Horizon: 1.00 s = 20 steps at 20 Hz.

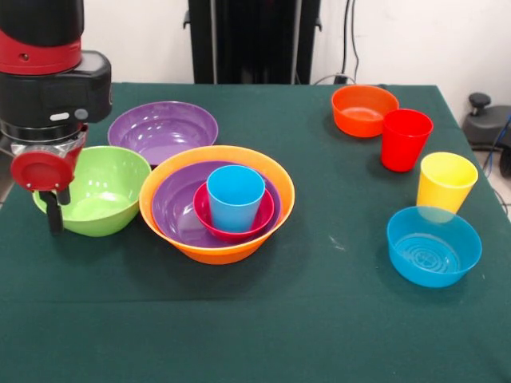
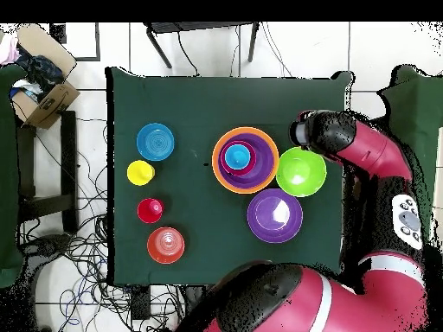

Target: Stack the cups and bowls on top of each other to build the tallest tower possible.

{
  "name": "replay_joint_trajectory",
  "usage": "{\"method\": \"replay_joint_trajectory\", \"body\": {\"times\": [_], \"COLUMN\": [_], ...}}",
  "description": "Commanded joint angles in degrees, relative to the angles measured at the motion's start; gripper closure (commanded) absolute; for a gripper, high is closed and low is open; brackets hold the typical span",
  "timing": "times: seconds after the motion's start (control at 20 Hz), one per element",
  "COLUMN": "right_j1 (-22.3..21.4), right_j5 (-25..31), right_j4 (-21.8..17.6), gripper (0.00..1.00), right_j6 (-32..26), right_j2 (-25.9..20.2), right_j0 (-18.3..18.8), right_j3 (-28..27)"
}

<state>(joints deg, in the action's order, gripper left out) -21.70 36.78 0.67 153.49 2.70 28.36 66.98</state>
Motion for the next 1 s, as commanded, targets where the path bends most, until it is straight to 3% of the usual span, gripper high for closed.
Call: {"method": "replay_joint_trajectory", "body": {"times": [0.05, 1.0], "right_j1": [-0.21, 1.08], "right_j5": [-2.01, -5.04], "right_j4": [-1.51, -1.81], "gripper": [0.00, 0.00], "right_j6": [-4.70, -4.38], "right_j2": [-6.08, -7.09], "right_j0": [0.21, 0.58], "right_j3": [6.94, 8.49]}}
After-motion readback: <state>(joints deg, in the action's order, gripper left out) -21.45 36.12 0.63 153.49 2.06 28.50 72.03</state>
